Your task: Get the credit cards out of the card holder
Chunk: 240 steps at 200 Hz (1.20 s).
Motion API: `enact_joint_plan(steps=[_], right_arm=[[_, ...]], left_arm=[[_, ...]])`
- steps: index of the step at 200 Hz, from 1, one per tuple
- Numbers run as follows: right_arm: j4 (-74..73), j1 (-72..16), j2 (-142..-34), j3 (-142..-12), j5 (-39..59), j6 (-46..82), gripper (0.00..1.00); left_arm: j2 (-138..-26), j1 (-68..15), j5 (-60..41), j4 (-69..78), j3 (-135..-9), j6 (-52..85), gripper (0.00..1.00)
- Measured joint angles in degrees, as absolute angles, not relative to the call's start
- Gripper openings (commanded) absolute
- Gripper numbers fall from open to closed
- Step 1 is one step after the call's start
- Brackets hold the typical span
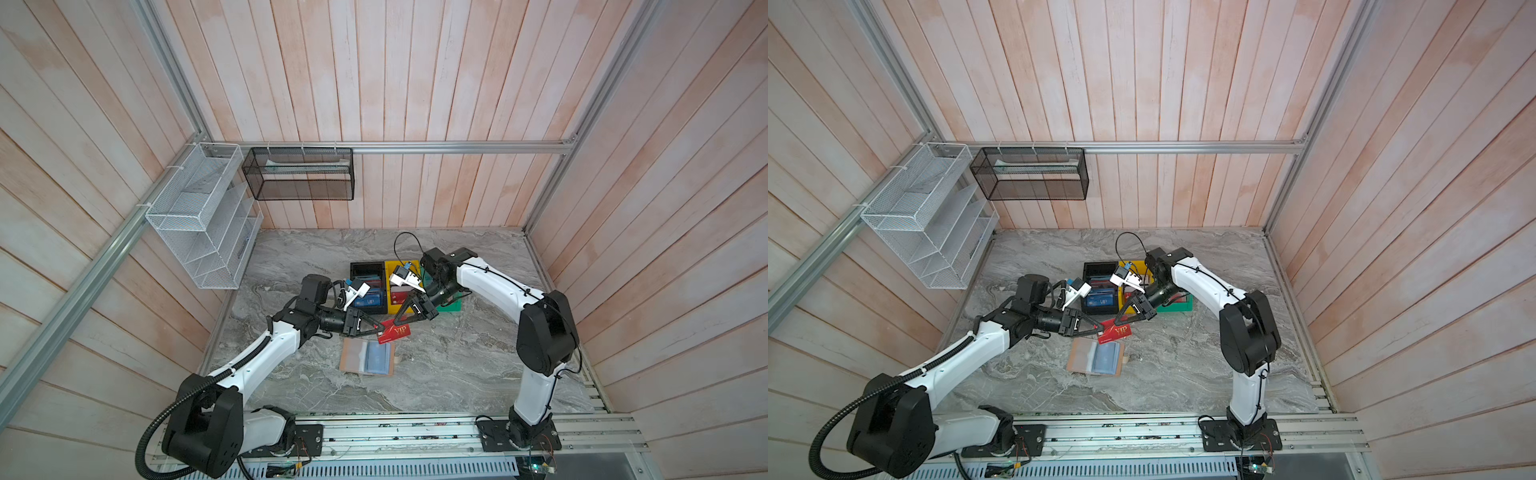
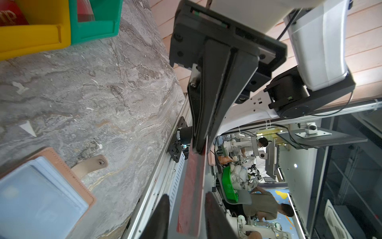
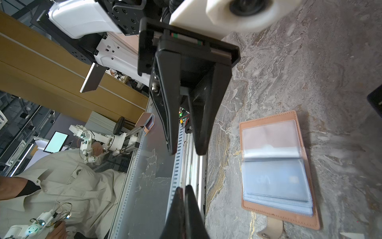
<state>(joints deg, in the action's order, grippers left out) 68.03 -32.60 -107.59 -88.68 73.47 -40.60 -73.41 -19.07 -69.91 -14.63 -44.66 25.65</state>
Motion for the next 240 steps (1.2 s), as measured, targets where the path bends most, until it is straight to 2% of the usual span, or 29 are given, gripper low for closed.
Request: enact_joint_plan(steps=[42, 85, 119, 174, 240], right_arm=[[62.5, -30.5, -104.1, -86.2, 71.7, -35.2, 0.00], [52.0, -19.4, -103.1, -87.5, 68.3, -25.4, 0.00], [47.7, -12.6, -106.0, -92.2, 63.5, -24.5, 0.00], [41.9, -14.5, -107.8, -90.8, 57.4, -26.2, 0.00], [34.8, -19.6, -109.1, -87.5, 50.5, -26.1, 0.00]], left_arm=[[-72.2, -14.3, -67.4, -15.8, -44.7, 26.5, 0.39], [-69.3, -14.0, -63.5, -12.6, -42.3, 30.7, 0.39], [-67.5, -13.9, -61.8, -8.4, -36.3, 35.1, 0.39], [-63.2, -13.9, -57.8, -3.4, -30.5, 40.2, 0.39], [-66.4, -14.0, -55.0, 1.4, -24.7, 44.3, 0.38]])
